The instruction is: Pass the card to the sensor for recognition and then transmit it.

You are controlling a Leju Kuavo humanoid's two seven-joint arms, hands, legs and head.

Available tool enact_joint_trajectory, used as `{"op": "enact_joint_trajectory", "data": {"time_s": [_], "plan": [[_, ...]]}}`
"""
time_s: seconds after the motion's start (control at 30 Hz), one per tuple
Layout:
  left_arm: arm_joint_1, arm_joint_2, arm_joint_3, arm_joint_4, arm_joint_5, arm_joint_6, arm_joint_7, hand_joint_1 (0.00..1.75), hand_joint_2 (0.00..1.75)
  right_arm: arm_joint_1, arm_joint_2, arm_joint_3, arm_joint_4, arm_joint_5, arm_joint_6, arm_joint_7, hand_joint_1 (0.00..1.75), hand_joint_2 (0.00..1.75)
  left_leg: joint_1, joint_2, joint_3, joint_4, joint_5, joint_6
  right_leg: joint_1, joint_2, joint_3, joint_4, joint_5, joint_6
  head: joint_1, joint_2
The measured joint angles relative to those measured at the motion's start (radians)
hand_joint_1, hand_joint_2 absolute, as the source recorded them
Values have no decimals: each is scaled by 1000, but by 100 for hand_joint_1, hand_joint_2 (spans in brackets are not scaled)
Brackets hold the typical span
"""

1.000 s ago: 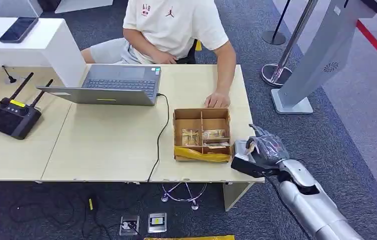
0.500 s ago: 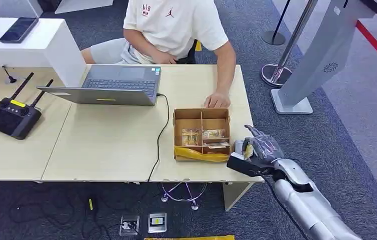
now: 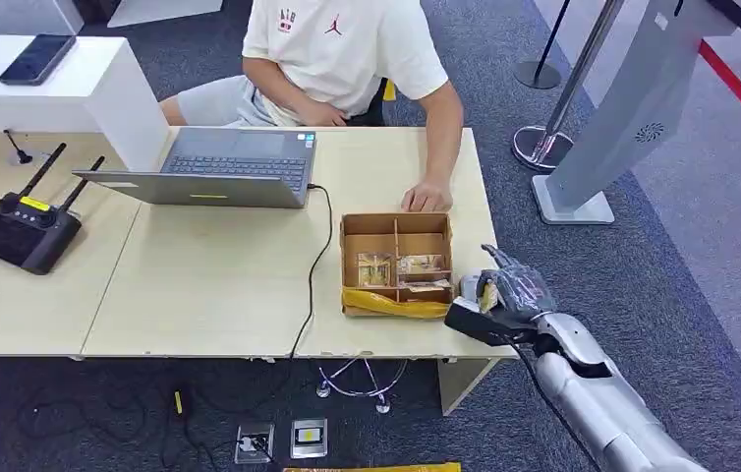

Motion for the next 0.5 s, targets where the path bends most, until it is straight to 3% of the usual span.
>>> {"op": "enact_joint_trajectory", "data": {"time_s": [0.5], "plan": [[0, 0, 0, 0, -22, 0, 0, 0, 0, -41, 1, -17, 2, -16, -15, 2, 169, 175, 0, 0, -1, 0, 0, 0, 0, 0, 0, 0, 0, 0, 0, 0]]}}
